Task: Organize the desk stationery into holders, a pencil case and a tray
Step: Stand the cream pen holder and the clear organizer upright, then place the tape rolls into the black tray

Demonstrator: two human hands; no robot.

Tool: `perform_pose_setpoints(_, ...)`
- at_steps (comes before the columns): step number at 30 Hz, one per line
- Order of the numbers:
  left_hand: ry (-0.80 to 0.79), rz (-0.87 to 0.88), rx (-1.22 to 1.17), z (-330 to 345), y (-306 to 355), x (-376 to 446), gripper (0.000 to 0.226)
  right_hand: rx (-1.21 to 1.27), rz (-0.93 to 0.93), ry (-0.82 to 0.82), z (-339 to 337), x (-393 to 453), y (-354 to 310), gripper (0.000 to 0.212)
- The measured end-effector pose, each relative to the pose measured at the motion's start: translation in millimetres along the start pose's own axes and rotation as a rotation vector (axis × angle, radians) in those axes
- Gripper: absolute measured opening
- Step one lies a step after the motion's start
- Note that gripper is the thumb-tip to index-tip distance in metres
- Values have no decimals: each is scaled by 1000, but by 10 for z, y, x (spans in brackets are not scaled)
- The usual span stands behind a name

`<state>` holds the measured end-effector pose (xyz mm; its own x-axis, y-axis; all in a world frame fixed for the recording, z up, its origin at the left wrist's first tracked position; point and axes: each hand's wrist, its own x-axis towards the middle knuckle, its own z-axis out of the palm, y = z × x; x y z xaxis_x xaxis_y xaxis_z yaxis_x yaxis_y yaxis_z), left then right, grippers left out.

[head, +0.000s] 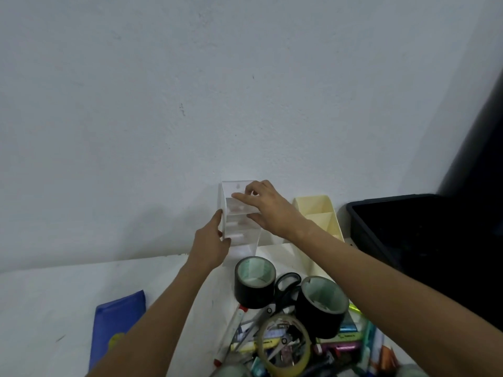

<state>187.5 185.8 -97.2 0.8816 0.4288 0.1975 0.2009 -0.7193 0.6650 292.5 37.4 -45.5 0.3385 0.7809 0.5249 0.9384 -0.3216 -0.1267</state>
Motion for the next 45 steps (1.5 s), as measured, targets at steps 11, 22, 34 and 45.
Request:
perform_pose_setpoints(11,39,-3,32,93,17,68,40,72,63,6,143,130,-22,53)
perform_pose_setpoints(22,-158,-257,181,-61,69,-90,35,-43,107,-163,-8,-22,-112,73)
perform_pose_setpoints(34,-472,92,446,9,559,-767,53,73,476,-482,-689,-1164,-314,36)
perform_pose_setpoints(45,-257,0,589,239,797,-1008,16,48,422,-640,-805,-1667,-312,21)
